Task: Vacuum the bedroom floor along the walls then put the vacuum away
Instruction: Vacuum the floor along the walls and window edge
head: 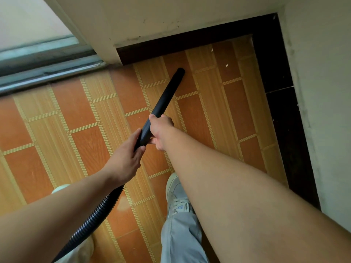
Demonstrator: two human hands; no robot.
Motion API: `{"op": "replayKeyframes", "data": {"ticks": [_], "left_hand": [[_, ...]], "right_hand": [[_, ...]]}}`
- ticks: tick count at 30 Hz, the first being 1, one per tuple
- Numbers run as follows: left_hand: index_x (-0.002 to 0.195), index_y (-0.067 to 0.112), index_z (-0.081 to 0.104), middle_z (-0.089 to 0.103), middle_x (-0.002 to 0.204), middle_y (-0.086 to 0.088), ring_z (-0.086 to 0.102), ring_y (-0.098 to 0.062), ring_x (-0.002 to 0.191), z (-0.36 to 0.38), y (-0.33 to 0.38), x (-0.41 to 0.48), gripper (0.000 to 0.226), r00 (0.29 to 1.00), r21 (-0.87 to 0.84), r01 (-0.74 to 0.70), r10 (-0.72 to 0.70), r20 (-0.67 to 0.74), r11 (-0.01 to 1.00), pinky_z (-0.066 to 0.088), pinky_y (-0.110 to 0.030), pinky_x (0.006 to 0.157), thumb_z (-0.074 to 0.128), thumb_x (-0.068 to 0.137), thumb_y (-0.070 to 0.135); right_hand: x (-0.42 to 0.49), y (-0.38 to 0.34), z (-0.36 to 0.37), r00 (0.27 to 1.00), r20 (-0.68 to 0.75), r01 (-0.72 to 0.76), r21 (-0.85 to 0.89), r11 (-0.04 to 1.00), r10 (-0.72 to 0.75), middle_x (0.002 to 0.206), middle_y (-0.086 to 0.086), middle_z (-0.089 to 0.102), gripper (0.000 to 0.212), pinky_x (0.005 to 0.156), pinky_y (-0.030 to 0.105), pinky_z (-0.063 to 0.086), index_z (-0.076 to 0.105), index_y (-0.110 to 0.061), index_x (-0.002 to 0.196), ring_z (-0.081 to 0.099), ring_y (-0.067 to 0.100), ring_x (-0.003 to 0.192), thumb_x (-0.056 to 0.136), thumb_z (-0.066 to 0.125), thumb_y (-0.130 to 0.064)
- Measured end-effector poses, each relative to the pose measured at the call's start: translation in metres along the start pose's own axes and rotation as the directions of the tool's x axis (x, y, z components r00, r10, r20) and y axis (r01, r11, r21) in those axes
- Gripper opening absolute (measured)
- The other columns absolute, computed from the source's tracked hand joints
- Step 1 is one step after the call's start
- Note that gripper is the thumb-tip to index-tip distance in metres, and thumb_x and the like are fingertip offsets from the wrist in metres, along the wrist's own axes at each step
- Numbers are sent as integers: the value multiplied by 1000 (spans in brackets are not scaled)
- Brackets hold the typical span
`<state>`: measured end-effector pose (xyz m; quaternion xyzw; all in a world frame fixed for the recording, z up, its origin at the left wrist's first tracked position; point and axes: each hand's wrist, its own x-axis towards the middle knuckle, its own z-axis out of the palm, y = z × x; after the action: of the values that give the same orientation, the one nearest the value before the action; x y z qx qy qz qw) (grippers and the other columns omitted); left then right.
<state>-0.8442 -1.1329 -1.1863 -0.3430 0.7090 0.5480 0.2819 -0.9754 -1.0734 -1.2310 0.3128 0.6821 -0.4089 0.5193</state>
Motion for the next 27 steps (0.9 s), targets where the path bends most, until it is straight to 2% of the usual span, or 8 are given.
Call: {"op": "replayKeyframes", "data": {"ticks": [5, 10, 19, 27], "left_hand": [[163, 38, 15, 64, 98, 0, 64, -18, 76, 3, 13, 14, 61, 1000, 30, -14, 14, 11, 999, 56, -28, 62, 44, 109, 31], [162, 38, 16, 64, 96, -1, 65, -18, 75, 7, 28, 33, 60, 1000, 69, -23, 23, 13, 997, 54, -27, 60, 44, 109, 32], [161, 38, 18, 66, 97, -5, 68, -22, 78, 22, 59, 60, 58, 999, 94, -47, 46, 17, 994, 63, -41, 63, 44, 109, 33], [161, 39, 18, 66, 98, -10, 69, -28, 80, 36, 83, 77, 59, 999, 79, -36, 37, 0, 996, 63, -42, 58, 45, 109, 31]], "right_hand": [[8, -12, -15, 1000, 1, -4, 26, 1000, 4, 128, 17, 59, 39, 86, 55, 61, 42, -18, 143, 64, 40, 113, 107, 50, -31], [20, -26, -31, 1000, -19, 2, 43, 999, -1, 129, 16, 58, 38, 87, 56, 60, 43, -19, 142, 64, 41, 114, 107, 50, -31], [36, -52, -62, 998, -57, 21, 29, 999, -20, 123, 15, 63, 34, 84, 57, 61, 49, -19, 137, 66, 40, 110, 106, 52, -33], [48, -71, -81, 998, -43, 41, 28, 999, -40, 124, 15, 63, 36, 84, 58, 61, 49, -17, 138, 65, 40, 112, 106, 51, -34]]}}
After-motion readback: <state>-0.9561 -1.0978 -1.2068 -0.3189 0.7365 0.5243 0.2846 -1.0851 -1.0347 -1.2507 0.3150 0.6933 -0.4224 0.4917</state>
